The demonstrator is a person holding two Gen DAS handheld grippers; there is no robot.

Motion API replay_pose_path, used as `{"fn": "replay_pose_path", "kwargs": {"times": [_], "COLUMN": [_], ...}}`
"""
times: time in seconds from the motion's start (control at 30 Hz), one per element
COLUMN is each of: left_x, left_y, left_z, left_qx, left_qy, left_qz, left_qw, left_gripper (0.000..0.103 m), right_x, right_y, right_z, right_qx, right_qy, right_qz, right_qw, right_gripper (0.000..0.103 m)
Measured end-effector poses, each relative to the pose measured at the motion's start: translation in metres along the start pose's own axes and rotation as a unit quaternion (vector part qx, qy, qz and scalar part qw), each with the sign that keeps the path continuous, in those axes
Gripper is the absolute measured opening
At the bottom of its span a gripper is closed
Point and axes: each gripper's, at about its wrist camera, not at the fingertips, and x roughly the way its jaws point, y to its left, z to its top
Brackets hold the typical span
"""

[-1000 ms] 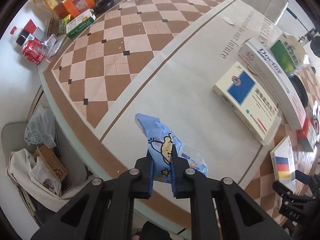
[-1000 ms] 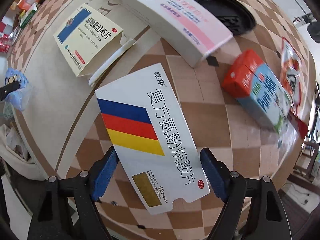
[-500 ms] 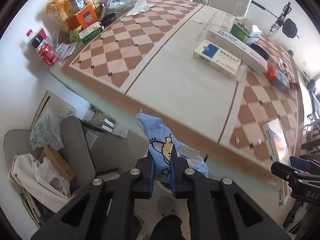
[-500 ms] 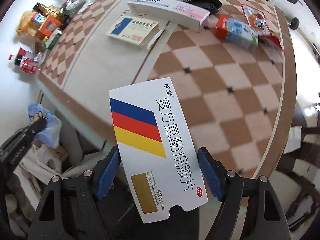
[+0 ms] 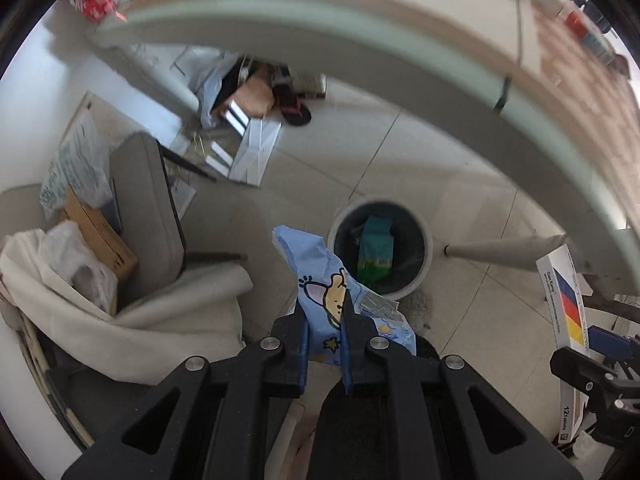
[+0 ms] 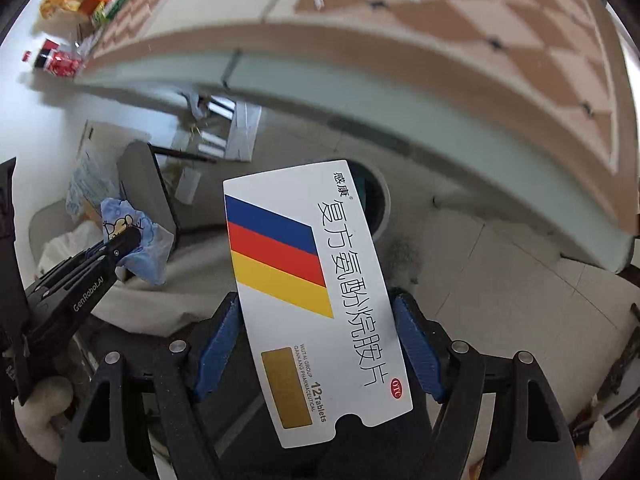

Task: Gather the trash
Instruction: 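Carry wrapper and striped box over the white bin and release both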

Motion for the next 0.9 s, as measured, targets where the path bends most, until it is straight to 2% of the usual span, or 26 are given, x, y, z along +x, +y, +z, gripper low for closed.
{"fn": "replay_pose_path", "kwargs": {"times": [0.27,0.53,0.73,0.9], "left_x": [0.107,0.195,0.243,0.268], "left_y": [-0.003,-0.019,-0.034,-0.041], "left_z": [0.005,0.020,0.034,0.039], "left_qx": [-0.013,-0.006,0.004,0.010], "left_qy": [0.047,0.058,0.072,0.086], "left_qz": [0.003,-0.007,-0.020,-0.027], "left_qw": [0.9988,0.9983,0.9972,0.9959], "left_gripper": [0.010,0.010,0.010,0.010], "right_x": [0.116,0.223,0.289,0.325], "right_y": [-0.011,-0.045,-0.066,-0.074], "right_z": [0.006,0.046,0.078,0.091], "right_qx": [-0.020,-0.009,-0.001,0.001], "right_qy": [0.039,0.047,0.063,0.070], "right_qz": [-0.025,-0.044,-0.040,-0.040], "right_qw": [0.999,0.998,0.997,0.997], "right_gripper": [0.078,0.078,0.077,0.077]}}
